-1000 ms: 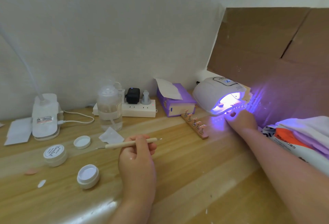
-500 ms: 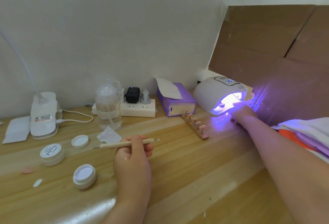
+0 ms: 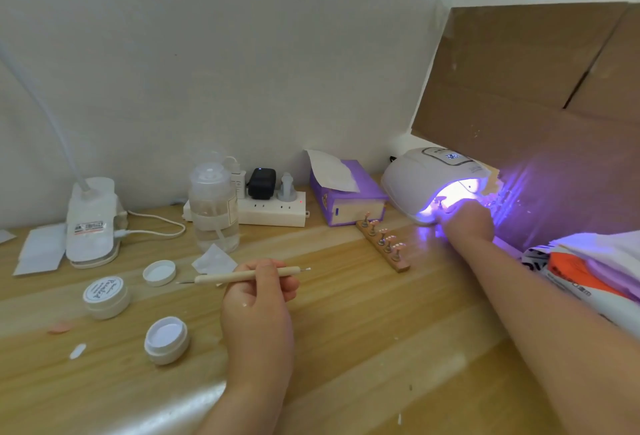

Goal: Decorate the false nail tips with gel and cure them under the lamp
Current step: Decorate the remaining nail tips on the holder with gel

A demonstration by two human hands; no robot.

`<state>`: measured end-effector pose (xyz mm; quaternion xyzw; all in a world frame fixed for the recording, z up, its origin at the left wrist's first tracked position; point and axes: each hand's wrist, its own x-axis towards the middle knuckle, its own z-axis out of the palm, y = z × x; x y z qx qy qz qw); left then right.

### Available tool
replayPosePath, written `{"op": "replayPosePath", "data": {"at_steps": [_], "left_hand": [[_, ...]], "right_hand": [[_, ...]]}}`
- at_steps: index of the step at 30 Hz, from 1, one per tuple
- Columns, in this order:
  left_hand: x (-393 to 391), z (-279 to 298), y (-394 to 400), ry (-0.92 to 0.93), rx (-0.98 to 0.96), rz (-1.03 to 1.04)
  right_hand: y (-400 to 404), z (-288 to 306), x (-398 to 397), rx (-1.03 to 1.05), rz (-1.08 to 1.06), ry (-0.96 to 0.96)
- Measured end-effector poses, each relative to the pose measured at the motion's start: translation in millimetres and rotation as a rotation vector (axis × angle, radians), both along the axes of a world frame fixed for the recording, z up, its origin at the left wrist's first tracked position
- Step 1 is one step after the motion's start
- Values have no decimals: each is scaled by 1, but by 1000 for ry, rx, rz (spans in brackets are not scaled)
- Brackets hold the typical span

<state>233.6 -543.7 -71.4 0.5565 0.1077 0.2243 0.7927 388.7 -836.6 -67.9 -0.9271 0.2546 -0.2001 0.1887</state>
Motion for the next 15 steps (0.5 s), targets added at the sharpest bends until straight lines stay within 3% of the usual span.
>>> {"op": "replayPosePath", "data": {"at_steps": [6, 15], "left_hand": [[-4, 1, 1, 10, 39, -26], [-7, 2, 6, 23, 57, -32]], "right_hand": [[4, -2, -46, -163, 77, 58], [13, 0, -48, -68, -17, 88]]}}
